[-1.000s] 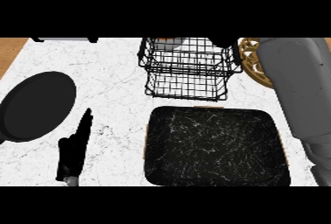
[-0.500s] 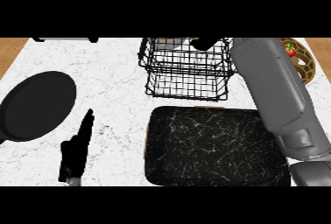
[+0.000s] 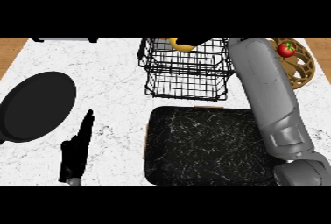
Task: Pick the lemon from the tray and place it in the tiered basket
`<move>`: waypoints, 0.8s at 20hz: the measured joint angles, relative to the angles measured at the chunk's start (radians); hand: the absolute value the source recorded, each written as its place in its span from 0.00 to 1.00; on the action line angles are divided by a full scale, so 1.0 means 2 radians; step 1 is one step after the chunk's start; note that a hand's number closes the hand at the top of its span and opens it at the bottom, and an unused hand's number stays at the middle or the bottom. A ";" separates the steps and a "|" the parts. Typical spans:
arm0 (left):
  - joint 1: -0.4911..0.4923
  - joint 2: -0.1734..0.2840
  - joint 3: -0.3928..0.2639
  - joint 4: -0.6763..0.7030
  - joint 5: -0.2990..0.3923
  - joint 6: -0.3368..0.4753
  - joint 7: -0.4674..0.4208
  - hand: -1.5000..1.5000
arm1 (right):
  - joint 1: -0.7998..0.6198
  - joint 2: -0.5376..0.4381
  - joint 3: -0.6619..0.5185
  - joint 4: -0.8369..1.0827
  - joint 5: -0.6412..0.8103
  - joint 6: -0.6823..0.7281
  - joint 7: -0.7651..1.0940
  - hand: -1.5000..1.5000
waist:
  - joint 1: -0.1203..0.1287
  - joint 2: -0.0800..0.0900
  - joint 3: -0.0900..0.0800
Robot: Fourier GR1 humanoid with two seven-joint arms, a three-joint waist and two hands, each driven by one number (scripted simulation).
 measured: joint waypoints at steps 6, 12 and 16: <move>0.002 0.001 0.003 -0.002 -0.001 0.000 0.004 0.50 | -0.005 -0.020 -0.043 -0.025 -0.025 -0.056 -0.021 0.00 | -0.005 -0.002 0.000; 0.012 0.004 0.009 -0.008 0.003 -0.002 0.004 0.50 | 0.019 -0.092 -0.089 -0.055 -0.034 -0.087 -0.001 0.00 | -0.013 -0.004 0.000; 0.016 0.005 0.011 -0.011 0.004 -0.004 0.002 0.50 | 0.046 -0.157 -0.125 -0.068 -0.062 -0.056 0.013 0.00 | -0.014 -0.004 0.000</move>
